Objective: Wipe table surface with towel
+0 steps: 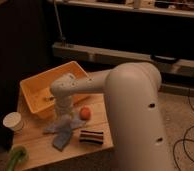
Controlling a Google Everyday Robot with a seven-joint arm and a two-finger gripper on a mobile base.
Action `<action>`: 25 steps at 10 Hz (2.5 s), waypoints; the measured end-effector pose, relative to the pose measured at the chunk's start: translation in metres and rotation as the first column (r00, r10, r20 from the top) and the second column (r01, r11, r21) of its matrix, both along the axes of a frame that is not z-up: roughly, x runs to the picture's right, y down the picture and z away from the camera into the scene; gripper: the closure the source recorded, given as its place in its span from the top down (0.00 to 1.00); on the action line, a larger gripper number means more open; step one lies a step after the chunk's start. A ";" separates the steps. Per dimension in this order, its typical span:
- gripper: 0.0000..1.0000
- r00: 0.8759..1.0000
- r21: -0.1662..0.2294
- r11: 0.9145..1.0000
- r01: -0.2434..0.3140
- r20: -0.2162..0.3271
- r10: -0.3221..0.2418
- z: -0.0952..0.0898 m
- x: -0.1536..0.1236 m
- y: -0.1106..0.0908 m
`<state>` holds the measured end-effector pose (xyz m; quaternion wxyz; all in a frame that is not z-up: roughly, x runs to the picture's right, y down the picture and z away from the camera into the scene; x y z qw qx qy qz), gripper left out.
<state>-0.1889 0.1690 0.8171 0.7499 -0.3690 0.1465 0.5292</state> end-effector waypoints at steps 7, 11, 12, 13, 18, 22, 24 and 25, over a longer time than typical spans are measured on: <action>0.65 0.999 0.091 0.996 0.007 -0.050 -0.003 0.025 0.001 0.005; 0.62 0.998 0.089 0.996 0.015 -0.062 -0.009 0.037 0.002 0.012; 0.53 0.998 0.081 0.997 0.012 -0.056 -0.007 0.038 0.001 0.013; 0.43 0.998 0.071 0.997 0.012 -0.058 -0.008 0.039 0.003 0.013; 0.00 0.999 0.039 0.999 0.012 -0.049 -0.010 0.037 0.001 0.015; 0.00 0.997 0.024 0.999 0.023 -0.074 -0.021 0.044 0.005 0.018; 0.00 0.997 0.022 1.000 0.022 -0.076 -0.020 0.043 0.006 0.017; 0.00 0.997 0.022 1.000 0.021 -0.076 -0.020 0.043 0.006 0.017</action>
